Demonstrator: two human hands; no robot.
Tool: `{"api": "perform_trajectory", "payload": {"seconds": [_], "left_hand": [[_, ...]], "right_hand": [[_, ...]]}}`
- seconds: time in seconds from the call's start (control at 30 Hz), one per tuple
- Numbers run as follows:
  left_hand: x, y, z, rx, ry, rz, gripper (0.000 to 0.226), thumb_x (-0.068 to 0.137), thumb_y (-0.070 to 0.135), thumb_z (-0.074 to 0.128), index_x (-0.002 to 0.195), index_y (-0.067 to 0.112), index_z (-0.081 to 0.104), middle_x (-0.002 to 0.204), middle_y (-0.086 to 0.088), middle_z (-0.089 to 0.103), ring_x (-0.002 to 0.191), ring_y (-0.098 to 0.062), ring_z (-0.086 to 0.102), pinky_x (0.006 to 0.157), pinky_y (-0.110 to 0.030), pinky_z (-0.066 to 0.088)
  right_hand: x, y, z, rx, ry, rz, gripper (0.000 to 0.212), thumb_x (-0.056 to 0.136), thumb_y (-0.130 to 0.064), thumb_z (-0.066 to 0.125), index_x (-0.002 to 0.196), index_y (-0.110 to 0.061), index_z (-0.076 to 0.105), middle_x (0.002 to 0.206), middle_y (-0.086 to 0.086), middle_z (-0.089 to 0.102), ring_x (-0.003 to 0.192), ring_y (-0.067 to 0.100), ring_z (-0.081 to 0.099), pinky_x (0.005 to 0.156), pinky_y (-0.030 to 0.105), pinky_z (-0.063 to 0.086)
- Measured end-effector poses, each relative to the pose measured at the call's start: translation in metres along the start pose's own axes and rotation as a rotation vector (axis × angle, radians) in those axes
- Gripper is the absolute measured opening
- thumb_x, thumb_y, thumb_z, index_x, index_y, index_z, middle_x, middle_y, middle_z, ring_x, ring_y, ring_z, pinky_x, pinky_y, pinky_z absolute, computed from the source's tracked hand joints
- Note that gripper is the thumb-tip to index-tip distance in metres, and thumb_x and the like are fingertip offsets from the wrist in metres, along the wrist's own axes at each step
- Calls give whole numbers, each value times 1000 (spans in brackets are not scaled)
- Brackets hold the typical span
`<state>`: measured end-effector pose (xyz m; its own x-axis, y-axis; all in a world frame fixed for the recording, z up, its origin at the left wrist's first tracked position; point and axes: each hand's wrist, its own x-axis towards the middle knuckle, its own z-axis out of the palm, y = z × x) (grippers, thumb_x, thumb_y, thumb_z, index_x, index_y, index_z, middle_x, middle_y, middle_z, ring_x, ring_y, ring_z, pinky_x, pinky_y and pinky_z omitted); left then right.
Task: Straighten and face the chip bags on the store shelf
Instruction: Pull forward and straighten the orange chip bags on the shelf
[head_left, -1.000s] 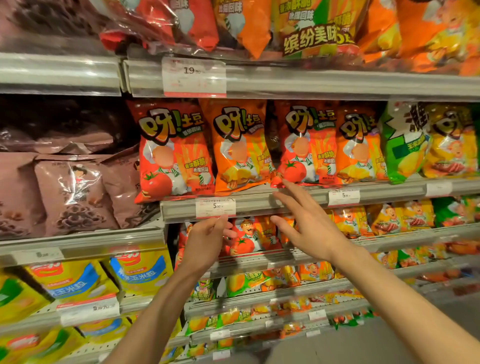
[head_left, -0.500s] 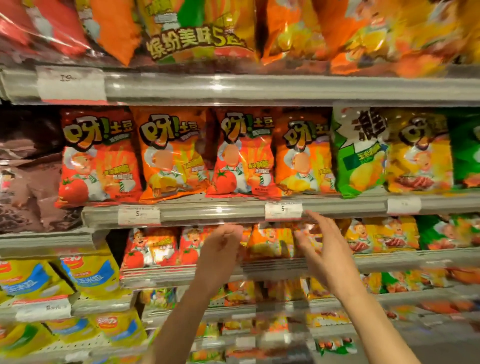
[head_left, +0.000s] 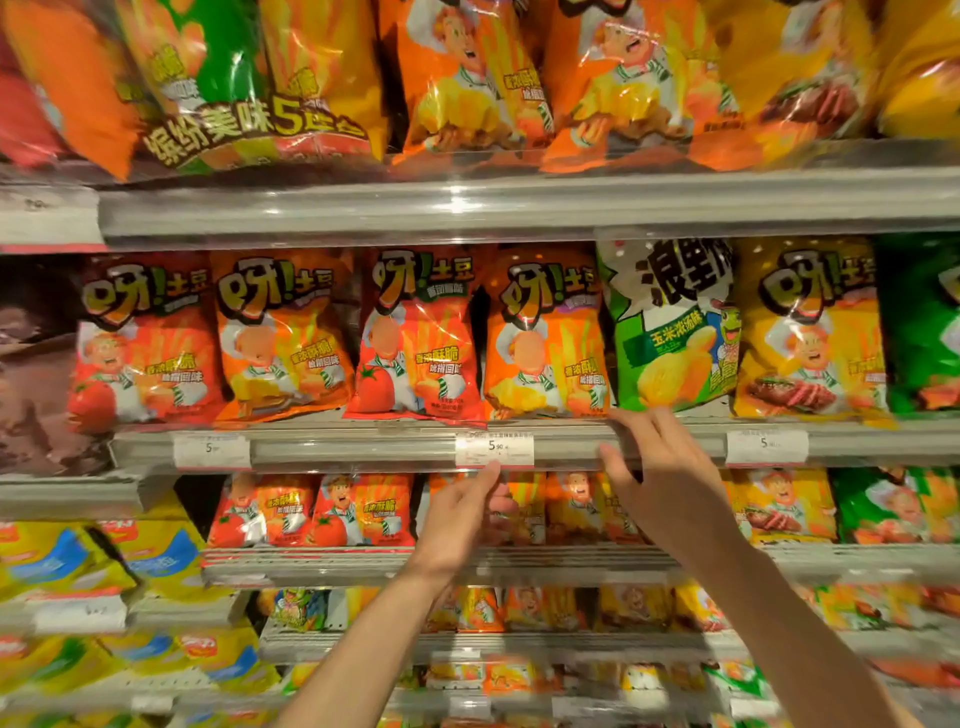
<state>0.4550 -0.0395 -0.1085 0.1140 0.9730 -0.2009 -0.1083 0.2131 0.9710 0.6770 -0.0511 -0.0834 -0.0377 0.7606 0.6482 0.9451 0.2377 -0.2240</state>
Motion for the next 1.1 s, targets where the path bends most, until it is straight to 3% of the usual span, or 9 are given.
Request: {"api": "perform_trajectory", "payload": {"seconds": [0.07,0.17,0.23,0.33,0.43,0.63,0.73,0.83,1.1], "left_hand": [[4,3,0,14,-16,-44,41,97,48,60,95,8,70,80,-7,64,61,-13,59,77,-38,58],[8,9,4,-38,-26,-76,50,96,51,60,105,3,72,84,-11,58,71,-18,54,73,-33,51],[11,11,7,-70,6,-93,59,94,51,61,106,-5,74,75,-10,60,75,-21,55,73,-32,48],[13,11,11,-68,39,-117,57,93,52,61,99,-3,77,70,-7,70,73,-19,62,72,-30,50],[14,13,14,-109,46,-132,54,93,49,63,100,-3,76,78,-13,76,68,-17,60,65,-26,48],[14,12,14,-37,14,-116,59,94,56,58,96,0,77,92,-20,79,68,-19,62,63,-29,48],[15,11,12,25,-18,-112,65,94,61,53,94,0,78,88,-15,80,72,-21,64,66,-29,51],[16,11,9,93,-40,-116,71,93,65,50,95,0,78,89,-11,80,72,-18,66,64,-27,54],[18,12,3,136,-67,-137,74,91,69,51,98,0,78,91,-11,80,68,-16,68,64,-26,57]], "right_hand": [[4,1,4,-14,9,-29,35,88,-23,71,118,-8,66,101,6,61,91,26,64,69,39,57],[12,2,0,-18,-73,2,32,90,-31,69,117,-15,62,98,-2,57,89,21,60,67,36,52],[19,2,-6,-28,-146,26,30,93,-40,62,117,-22,58,95,-10,52,88,13,54,69,32,45],[24,1,-13,-87,-176,-9,28,96,-44,55,114,-23,59,95,-11,55,89,13,55,68,28,38],[30,0,-17,-145,-174,-57,31,98,-44,52,113,-20,62,99,-5,63,92,17,62,68,30,47],[55,-11,-18,-179,-108,-181,40,99,-46,50,124,-16,58,111,2,58,95,20,62,60,32,53],[70,-19,-16,-199,-98,-234,53,98,-49,51,136,-13,52,129,8,53,114,25,56,77,36,56],[85,-31,-16,-197,-70,-297,58,98,-51,50,140,-13,50,139,11,50,125,28,49,96,42,48],[130,-73,-2,-280,-158,-466,66,99,-59,35,155,-23,32,141,12,51,128,31,46,105,45,36]]}}
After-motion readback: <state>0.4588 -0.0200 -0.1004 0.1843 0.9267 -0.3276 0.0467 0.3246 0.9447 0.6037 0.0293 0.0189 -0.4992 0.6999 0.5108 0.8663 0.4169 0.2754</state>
